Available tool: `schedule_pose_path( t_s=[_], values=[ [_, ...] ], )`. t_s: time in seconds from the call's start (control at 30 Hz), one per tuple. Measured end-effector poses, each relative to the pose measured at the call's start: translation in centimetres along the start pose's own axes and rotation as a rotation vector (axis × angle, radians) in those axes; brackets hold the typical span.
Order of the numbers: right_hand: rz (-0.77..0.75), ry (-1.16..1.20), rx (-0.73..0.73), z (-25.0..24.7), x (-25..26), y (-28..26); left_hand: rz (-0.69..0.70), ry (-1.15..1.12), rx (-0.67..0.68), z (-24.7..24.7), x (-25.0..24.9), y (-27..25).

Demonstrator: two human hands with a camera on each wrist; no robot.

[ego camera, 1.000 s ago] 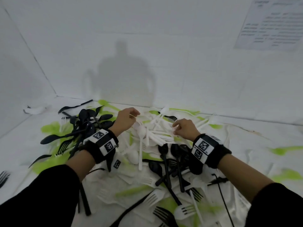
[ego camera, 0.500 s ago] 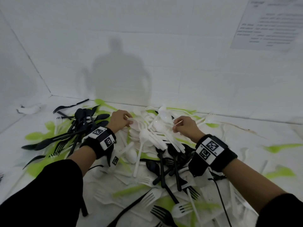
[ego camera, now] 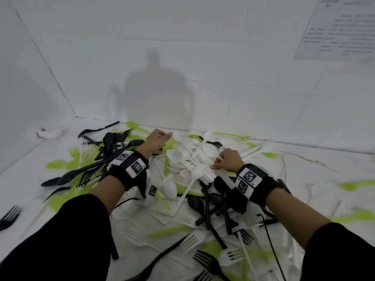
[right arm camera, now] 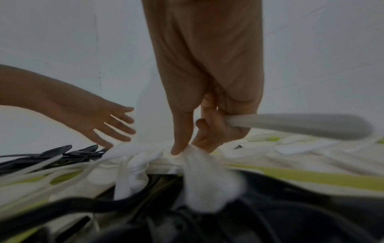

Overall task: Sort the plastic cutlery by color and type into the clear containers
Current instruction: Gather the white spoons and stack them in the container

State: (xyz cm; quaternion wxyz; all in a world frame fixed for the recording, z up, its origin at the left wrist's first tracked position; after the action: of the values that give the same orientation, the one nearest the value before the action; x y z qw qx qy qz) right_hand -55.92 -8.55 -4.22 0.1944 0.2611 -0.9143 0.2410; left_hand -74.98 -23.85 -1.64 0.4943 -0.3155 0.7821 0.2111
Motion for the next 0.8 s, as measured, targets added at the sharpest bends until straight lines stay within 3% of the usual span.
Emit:
schedule_pose_path(
  t_s=[0.07,0.1,0.27,0.33,0.43,0.5,0.6,0.7,0.8],
  values=[
    [-0.005,0.031,-0.022,-0.2,-0.4,0.1,0.041,0.388,0.166,1.0,0.8,-0.3],
    [-0.003,0.068,-0.036,-0.5,-0.5,-0.1,0.053,0.473,0.225,1.7,1.3,-0.5],
    [-0.098,0.339,-0.057,-2.0,1.0,-1.9,0.103,0.467,0.153,2.2,2.2,-0.8],
    [-0.096,0.393,-0.111,-2.5,1.6,-2.1,0.129,0.36,0.112,1.7,2.1,-0.5],
    [-0.071,0.449,-0.2,-3.2,1.9,-1.6,0.051,0.027,-0.023,0.4,2.5,-0.2],
    [-0.1,0.35,-0.233,-3.1,2.3,-1.2,-0.004,-0.231,-0.094,0.0,2.0,-0.4],
    [-0.09,0.144,-0.157,-1.4,2.3,-0.1,-0.03,-0.568,-0.051,0.3,0.0,-1.1],
    [-0.072,-0.042,-0.069,0.7,2.1,0.4,0.113,-0.527,-0.059,0.0,-1.8,-1.2],
    [-0.074,-0.111,-0.06,1.1,2.4,0.6,0.261,-0.161,-0.098,-0.3,-2.9,-0.8]
  ],
)
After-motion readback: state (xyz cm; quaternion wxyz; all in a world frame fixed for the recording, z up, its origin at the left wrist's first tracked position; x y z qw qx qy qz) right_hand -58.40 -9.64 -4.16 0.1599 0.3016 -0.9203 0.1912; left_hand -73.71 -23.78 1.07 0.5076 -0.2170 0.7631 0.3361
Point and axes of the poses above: each hand's wrist, its own y-axis towards the middle knuckle, its own z-axis out of the palm, x = y × z, the point moved 7 cm from there along y, towards the middle knuckle, and after that the axes turned 14 degrees about z, right-handed, at the moved point
